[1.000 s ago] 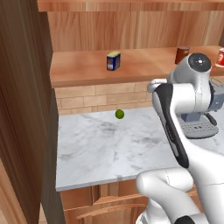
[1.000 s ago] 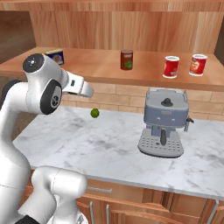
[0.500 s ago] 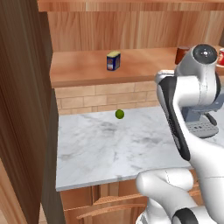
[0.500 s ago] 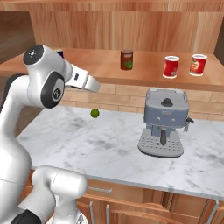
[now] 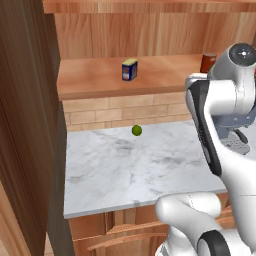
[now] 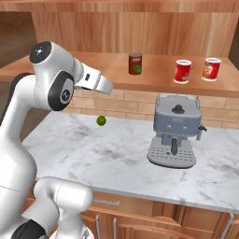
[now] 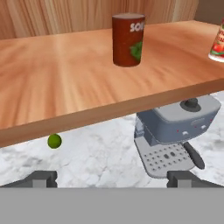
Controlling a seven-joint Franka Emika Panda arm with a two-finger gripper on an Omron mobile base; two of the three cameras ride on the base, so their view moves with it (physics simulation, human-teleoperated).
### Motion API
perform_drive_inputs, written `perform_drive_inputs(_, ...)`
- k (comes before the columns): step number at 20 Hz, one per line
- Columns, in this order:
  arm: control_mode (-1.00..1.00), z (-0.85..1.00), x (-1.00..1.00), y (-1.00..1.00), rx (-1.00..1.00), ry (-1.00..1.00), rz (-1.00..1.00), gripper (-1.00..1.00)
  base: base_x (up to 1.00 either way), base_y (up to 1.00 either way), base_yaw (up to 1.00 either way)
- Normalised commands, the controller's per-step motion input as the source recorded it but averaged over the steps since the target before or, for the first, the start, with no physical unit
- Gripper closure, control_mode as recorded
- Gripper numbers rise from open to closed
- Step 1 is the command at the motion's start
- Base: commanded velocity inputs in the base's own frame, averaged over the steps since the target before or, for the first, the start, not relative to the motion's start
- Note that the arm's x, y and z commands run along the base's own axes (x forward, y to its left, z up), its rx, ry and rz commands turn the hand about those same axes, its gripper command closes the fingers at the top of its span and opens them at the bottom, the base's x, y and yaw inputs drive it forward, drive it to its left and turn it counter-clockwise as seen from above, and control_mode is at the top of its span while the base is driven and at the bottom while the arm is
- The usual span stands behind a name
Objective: Stack two cans on top of the other two cans in the cabinet.
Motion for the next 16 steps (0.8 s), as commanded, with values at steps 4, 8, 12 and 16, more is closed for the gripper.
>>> perform_drive_inputs(4, -1.00, 0.04, 0.00, -0.17, 0.01, 0.00, 0.00, -1.00, 0.00, 0.00, 0.00)
perform_drive_inputs(8, -1.00, 0.00, 0.02, -0.15, 0.00, 0.00, 0.02, -1.00, 0.00, 0.00, 0.00)
perform_drive_inputs(12, -1.00, 0.00, 0.04, -0.13, 0.00, -0.01, 0.03, -1.00, 0.00, 0.00, 0.00)
perform_drive_inputs(16, -1.00, 0.01, 0.16, -0.11, 0.00, 0.00, 0.04, -1.00, 0.00, 0.00, 0.00)
